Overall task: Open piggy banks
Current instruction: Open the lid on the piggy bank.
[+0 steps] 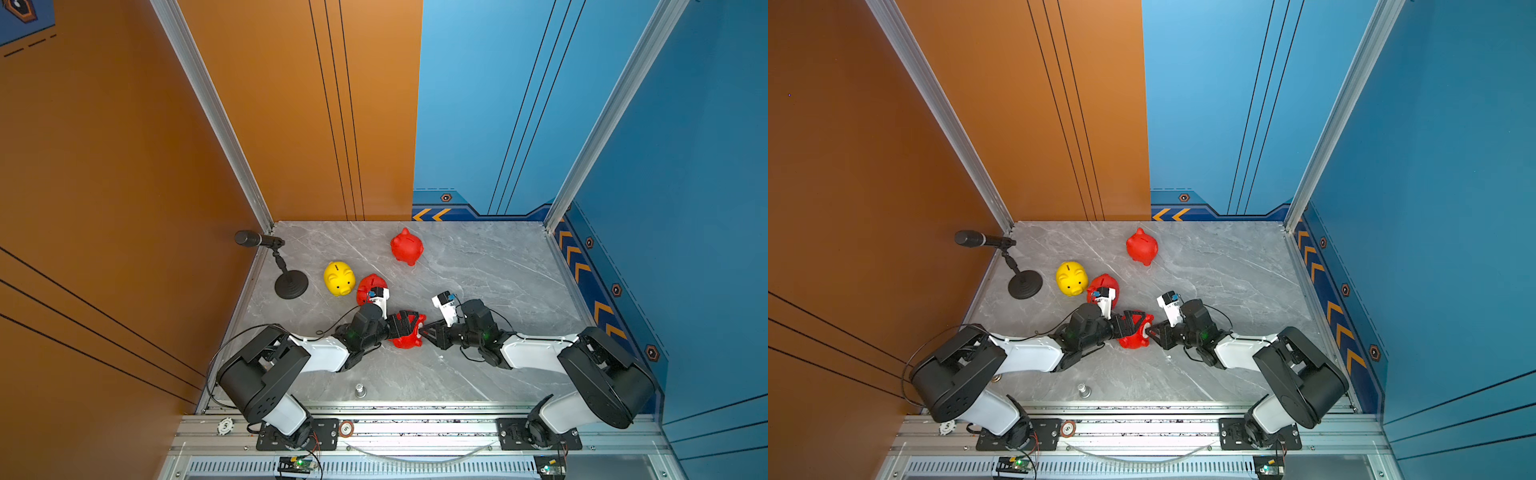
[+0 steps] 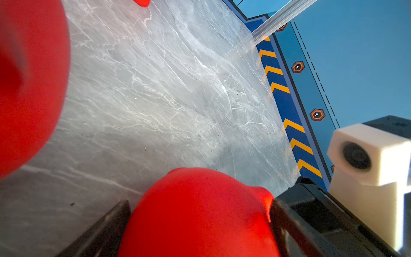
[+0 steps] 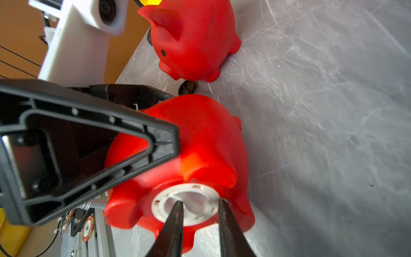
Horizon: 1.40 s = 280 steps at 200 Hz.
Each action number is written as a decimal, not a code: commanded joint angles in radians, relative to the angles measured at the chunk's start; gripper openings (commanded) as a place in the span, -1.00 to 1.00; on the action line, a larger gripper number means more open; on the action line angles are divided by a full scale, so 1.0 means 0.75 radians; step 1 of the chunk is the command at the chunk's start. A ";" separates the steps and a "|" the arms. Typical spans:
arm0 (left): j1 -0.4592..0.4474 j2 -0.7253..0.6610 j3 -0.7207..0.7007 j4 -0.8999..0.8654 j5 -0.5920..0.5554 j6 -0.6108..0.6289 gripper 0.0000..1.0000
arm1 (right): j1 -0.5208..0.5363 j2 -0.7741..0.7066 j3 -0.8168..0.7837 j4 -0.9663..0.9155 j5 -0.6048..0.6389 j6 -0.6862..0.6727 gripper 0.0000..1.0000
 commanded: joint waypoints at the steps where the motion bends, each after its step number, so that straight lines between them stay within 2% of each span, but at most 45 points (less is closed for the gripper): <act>1: -0.005 0.076 -0.069 -0.259 0.032 0.022 0.94 | 0.018 0.036 0.049 0.069 -0.014 0.017 -0.47; 37: -0.006 0.077 -0.066 -0.261 0.043 0.027 0.94 | 0.028 0.054 0.059 0.088 0.015 0.008 -0.51; 105: -0.015 0.084 -0.055 -0.260 0.070 0.030 0.93 | 0.091 -0.004 0.071 0.018 0.217 -0.103 -0.57; 152: -0.020 0.095 -0.053 -0.242 0.081 0.022 0.93 | 0.091 -0.017 0.076 0.018 0.232 -0.145 -0.66; 157: -0.020 0.094 -0.054 -0.241 0.083 0.021 0.93 | 0.133 -0.023 0.074 0.019 0.236 -0.146 -0.67; 179: -0.021 0.094 -0.057 -0.233 0.084 0.018 0.93 | 0.152 -0.031 0.075 0.018 0.256 -0.165 -0.69; 216: -0.024 0.095 -0.055 -0.221 0.114 0.023 0.93 | 0.149 0.011 0.099 -0.004 0.260 -0.183 -0.67; 238: -0.022 0.096 -0.052 -0.199 0.183 0.042 0.93 | 0.120 0.066 0.147 -0.072 0.223 -0.228 -0.66; 257: -0.021 0.108 -0.039 -0.186 0.265 0.059 0.92 | 0.109 0.099 0.158 -0.080 0.142 -0.271 -0.75; 280: -0.028 0.115 -0.039 -0.186 0.282 0.059 0.92 | 0.109 0.104 0.152 -0.066 0.064 -0.339 -0.84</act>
